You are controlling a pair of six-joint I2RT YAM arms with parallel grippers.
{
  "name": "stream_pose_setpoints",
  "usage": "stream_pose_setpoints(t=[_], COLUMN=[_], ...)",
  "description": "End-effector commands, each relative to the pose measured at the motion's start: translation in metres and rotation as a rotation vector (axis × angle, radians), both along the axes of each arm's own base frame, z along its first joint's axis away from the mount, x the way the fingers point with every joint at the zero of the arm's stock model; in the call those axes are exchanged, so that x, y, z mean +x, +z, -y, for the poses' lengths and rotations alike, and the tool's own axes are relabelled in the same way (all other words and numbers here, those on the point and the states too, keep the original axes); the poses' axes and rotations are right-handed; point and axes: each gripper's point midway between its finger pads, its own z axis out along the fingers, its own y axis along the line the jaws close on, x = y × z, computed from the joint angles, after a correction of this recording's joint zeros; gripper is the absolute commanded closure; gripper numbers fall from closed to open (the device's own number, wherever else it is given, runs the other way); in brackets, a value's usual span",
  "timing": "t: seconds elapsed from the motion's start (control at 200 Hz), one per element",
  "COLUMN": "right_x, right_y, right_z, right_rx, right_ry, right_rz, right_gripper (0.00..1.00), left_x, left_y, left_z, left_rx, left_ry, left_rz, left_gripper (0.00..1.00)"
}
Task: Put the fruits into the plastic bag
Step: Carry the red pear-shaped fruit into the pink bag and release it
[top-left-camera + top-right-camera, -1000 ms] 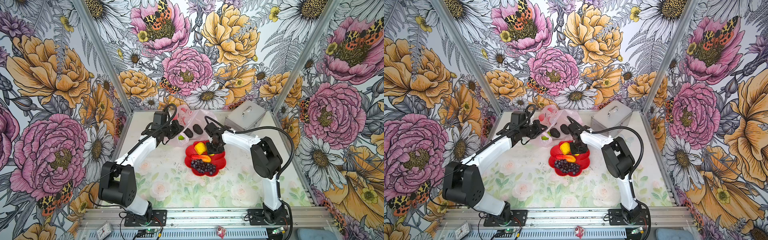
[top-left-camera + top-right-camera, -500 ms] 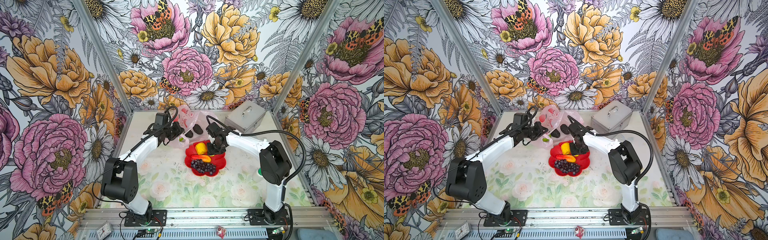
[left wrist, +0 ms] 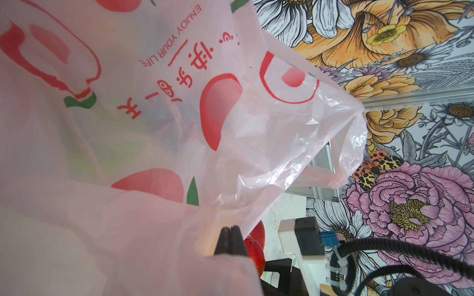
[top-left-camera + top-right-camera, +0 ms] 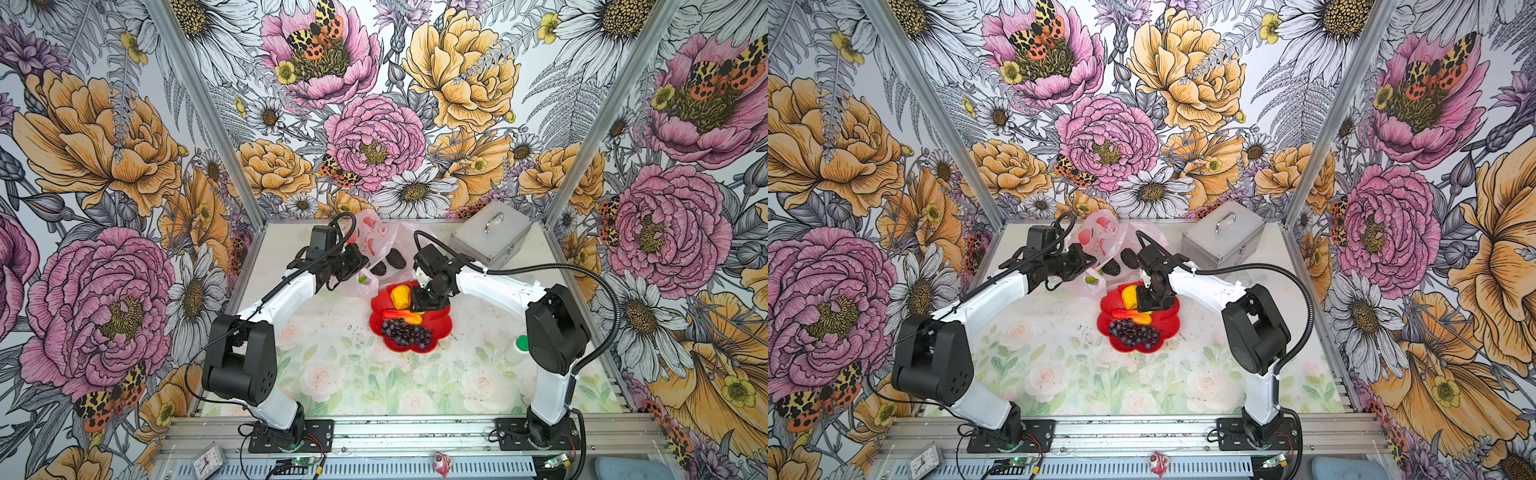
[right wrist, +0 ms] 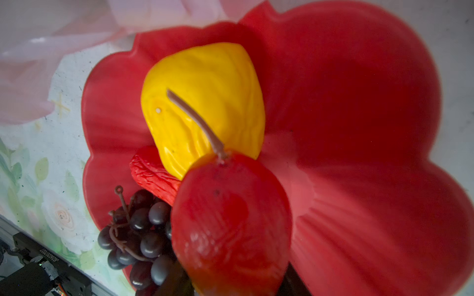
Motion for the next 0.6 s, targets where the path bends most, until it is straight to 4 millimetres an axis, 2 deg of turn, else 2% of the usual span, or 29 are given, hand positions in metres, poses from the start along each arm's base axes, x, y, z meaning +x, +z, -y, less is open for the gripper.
stream_pose_setpoints(t=[0.0, 0.35, 0.595], right_x=[-0.001, 0.002, 0.03], right_y=[0.027, 0.051, 0.085], right_z=[-0.01, -0.024, -0.038], right_rx=[0.075, 0.194, 0.298], right_ry=[0.028, 0.038, 0.013], right_rz=[0.051, 0.051, 0.081], right_gripper=[0.67, 0.68, 0.68], left_x=[0.004, 0.008, 0.0], left_y=[0.012, 0.028, 0.044], left_z=[0.003, -0.002, -0.003], left_rx=[-0.016, -0.019, -0.016], left_ry=[-0.011, -0.017, -0.019], left_rz=[0.043, 0.077, 0.116], left_gripper=[1.0, 1.0, 1.0])
